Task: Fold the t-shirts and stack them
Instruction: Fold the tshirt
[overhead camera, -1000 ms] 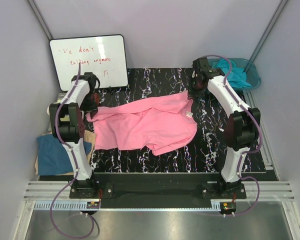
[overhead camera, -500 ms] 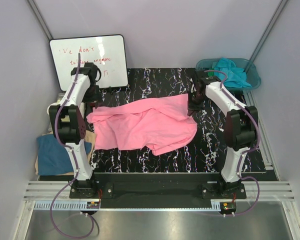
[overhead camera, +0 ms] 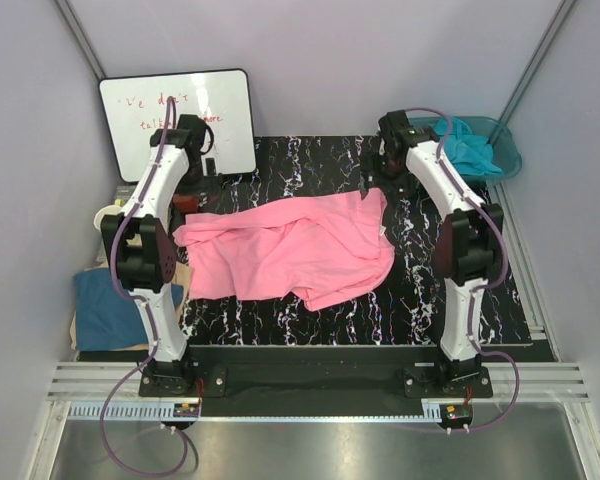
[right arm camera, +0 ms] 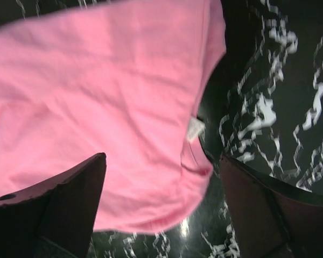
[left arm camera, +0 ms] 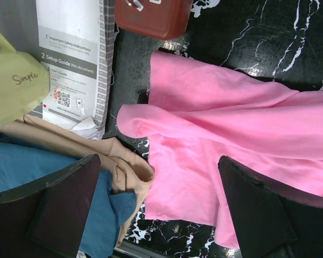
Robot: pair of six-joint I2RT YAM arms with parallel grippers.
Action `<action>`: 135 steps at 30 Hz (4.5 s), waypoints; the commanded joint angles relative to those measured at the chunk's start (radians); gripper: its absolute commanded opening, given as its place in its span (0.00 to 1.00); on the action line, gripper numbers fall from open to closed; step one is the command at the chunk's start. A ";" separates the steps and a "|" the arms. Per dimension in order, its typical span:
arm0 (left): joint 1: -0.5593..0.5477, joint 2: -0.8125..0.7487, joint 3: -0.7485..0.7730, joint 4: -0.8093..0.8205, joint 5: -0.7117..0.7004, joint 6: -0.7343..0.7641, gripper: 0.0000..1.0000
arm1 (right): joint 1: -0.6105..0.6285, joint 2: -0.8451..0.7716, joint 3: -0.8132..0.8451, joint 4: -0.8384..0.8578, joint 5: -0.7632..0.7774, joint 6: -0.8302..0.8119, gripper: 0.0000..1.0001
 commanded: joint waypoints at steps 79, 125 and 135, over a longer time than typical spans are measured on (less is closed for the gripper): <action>-0.300 0.097 -0.522 0.153 0.233 -0.075 0.00 | 0.355 -0.386 -0.729 0.079 -0.309 0.138 0.49; -0.300 0.091 -0.572 0.186 0.261 -0.103 0.00 | 0.632 -0.078 -0.587 0.278 0.182 0.113 0.14; -0.300 0.091 -0.562 0.181 0.255 -0.107 0.00 | 0.632 -0.166 -0.639 0.208 0.331 0.071 0.01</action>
